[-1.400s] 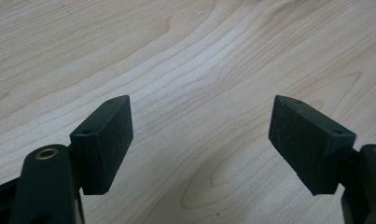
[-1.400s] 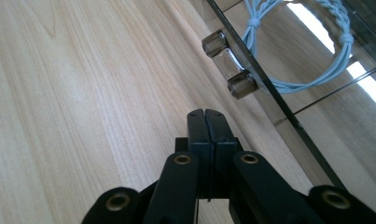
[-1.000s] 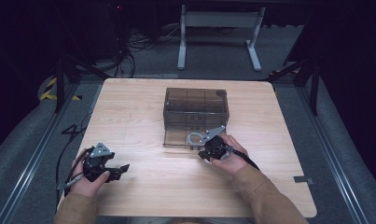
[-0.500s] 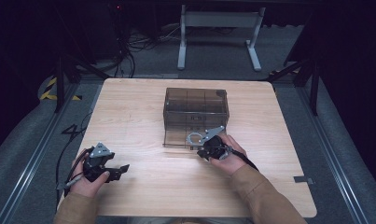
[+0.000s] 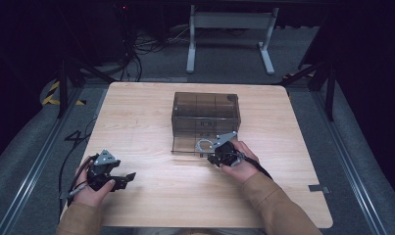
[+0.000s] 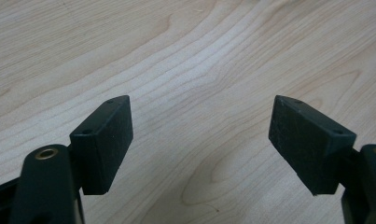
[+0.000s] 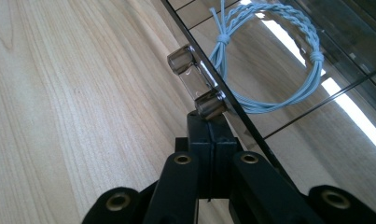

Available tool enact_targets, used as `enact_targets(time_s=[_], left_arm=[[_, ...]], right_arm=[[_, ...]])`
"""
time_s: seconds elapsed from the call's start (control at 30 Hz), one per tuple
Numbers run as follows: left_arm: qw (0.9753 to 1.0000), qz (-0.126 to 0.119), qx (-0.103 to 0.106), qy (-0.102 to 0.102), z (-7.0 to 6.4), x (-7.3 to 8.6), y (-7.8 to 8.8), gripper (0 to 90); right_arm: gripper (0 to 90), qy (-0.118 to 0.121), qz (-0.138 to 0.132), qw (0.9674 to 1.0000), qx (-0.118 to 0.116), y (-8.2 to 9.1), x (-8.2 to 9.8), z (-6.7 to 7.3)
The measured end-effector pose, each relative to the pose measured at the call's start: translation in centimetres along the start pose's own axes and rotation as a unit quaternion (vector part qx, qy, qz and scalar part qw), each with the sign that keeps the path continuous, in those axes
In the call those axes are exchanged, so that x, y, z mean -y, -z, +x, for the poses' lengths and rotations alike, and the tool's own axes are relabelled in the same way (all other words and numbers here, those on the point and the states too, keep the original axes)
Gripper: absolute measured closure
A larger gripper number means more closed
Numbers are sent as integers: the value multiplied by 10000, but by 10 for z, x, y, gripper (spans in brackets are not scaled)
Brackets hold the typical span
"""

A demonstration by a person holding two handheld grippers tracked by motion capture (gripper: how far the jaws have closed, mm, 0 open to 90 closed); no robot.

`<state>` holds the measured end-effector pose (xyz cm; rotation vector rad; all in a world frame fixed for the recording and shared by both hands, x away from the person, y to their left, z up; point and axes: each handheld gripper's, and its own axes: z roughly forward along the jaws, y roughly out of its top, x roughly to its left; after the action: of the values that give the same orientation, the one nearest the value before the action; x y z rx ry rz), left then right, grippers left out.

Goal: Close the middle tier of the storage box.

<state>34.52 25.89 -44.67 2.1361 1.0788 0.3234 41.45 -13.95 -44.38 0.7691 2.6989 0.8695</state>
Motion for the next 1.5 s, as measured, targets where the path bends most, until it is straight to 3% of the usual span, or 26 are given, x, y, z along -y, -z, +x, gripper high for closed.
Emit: enact_targets(time_s=[0.7, 1.5], left_arm=[[10000, -21, -30, -9, 0, 0, -1, 226], [10000, -6, -10, -13, 0, 0, 0, 226]], right_arm=[[900, -80, -30, 10000, 10, 6, -2, -2], [900, -77, -91, 9997, 204, 12, -13, -10]])
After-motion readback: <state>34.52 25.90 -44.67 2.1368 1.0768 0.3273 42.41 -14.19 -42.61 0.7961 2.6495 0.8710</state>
